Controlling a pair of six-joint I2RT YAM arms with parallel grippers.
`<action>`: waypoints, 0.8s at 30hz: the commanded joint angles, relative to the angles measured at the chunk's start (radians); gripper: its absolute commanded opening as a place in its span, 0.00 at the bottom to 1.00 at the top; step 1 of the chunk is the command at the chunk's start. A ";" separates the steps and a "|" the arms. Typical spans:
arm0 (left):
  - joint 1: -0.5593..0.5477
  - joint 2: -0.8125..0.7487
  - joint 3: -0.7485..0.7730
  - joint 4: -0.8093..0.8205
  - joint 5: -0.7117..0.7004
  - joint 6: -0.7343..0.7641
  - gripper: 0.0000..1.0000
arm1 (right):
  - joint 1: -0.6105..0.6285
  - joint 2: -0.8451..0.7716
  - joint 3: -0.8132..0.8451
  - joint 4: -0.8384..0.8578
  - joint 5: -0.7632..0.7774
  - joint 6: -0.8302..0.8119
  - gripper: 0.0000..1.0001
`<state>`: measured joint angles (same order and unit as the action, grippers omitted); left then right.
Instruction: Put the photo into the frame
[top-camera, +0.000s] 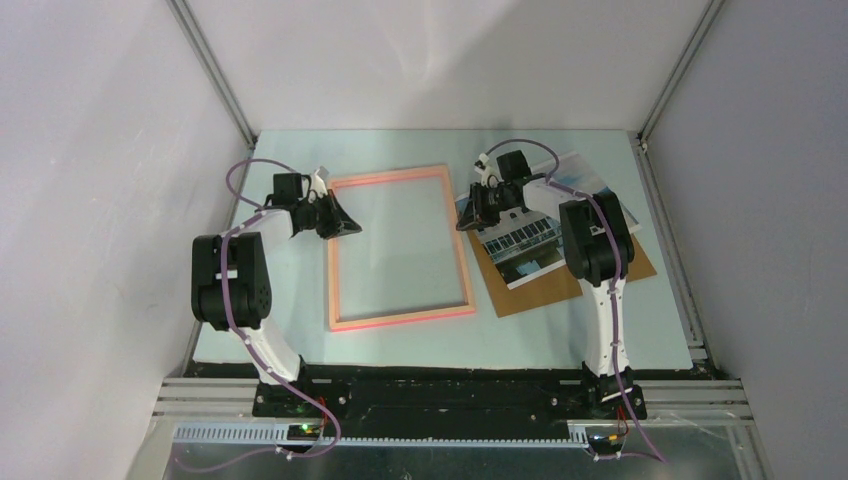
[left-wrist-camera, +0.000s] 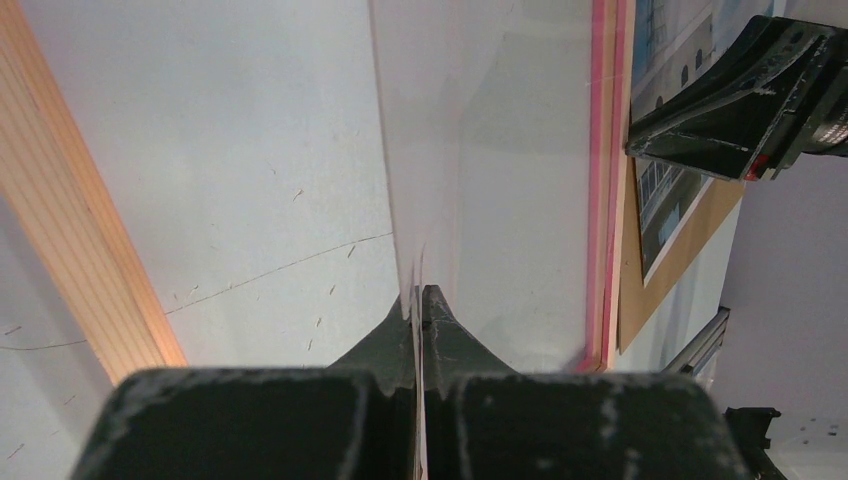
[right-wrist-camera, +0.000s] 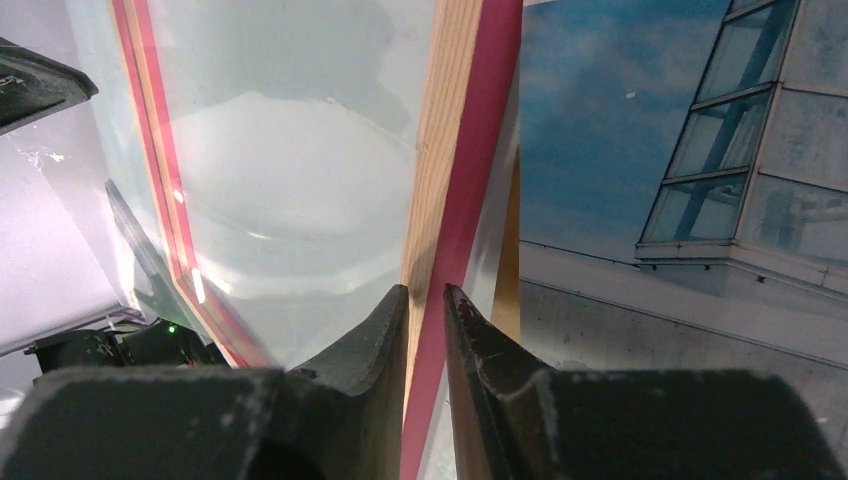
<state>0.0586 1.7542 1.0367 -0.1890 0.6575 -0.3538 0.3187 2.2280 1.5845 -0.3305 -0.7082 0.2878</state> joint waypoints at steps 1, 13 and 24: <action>0.003 0.002 0.030 0.005 -0.018 0.044 0.00 | 0.007 0.016 0.029 0.008 0.006 0.000 0.23; -0.008 0.005 0.019 0.004 -0.011 0.010 0.00 | 0.016 0.018 0.030 0.001 0.015 -0.007 0.23; -0.017 0.003 0.002 0.005 -0.026 0.003 0.00 | 0.018 0.014 0.028 -0.002 0.020 -0.010 0.23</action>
<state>0.0544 1.7542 1.0367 -0.1905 0.6544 -0.3576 0.3264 2.2349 1.5845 -0.3309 -0.7044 0.2878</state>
